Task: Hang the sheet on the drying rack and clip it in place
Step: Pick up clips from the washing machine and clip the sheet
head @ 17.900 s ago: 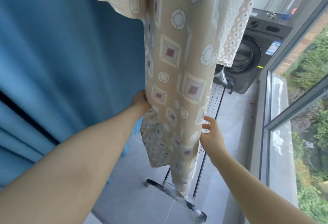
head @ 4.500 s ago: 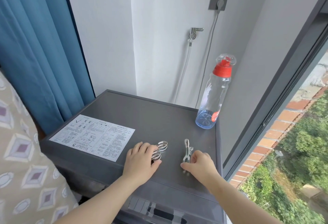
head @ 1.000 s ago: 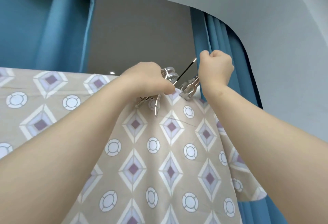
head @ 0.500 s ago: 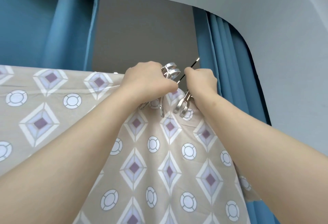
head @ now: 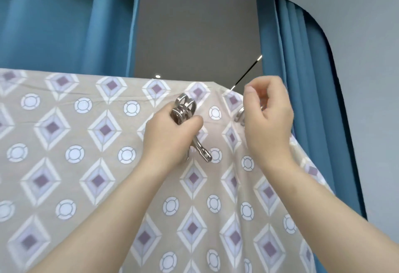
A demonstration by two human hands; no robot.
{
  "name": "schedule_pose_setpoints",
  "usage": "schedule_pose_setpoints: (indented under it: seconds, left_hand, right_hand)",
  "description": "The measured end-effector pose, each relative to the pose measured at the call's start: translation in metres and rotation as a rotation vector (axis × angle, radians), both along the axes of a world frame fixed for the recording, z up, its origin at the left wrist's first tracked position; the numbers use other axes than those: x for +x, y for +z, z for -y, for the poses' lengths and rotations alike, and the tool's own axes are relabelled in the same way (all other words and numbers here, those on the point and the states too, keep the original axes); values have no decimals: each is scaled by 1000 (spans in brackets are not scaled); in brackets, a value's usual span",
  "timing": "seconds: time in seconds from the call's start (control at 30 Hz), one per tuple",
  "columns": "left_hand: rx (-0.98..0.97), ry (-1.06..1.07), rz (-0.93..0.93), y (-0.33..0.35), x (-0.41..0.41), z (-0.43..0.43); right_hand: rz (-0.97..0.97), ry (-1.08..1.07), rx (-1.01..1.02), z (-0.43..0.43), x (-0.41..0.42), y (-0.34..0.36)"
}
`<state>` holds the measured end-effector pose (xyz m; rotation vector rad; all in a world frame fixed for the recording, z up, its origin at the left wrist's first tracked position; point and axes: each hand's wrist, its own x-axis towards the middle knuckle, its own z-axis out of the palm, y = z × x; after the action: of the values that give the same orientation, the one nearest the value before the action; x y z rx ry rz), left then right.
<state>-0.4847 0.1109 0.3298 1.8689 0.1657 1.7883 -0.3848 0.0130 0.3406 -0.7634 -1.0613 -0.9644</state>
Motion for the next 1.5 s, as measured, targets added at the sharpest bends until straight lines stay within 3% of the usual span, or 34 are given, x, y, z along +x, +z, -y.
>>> schedule_pose_setpoints:
  seconds: [0.13,0.33,0.47,0.7,0.9,1.0,1.1,1.33,1.5]
  left_hand:
    - [-236,-154,56,-26,-18,-8]
    - [-345,-182,197,-51,-45,-10]
    - [-369,-78,196,-58,-69,-16]
    - [-170,248,183,-82,-140,-34]
    - [-413,317,298,-85,-217,-55]
    - [-458,420,227,-96,-266,-71]
    - [-507,470,109,-104,-324,-89]
    - [-519,562,-104,-118,-447,-121]
    - [-522,622,-179,-124,-507,-140]
  right_hand:
    - [-108,350,-383,-21,-22,-45]
    - [-105,691,-750,-49,-51,-86]
    - [7,704,-809,-68,-70,-91]
    - [35,821,-921,-103,-118,-96]
    - [-32,1029,-927,-129,-183,-102]
    - [-37,1004,-896,-144,-227,-107]
    - [-106,1016,-865,-165,-278,-106]
    - [-431,1555,-966,-216,-398,-108]
    - [-605,1701,-1044,-256,-459,-110]
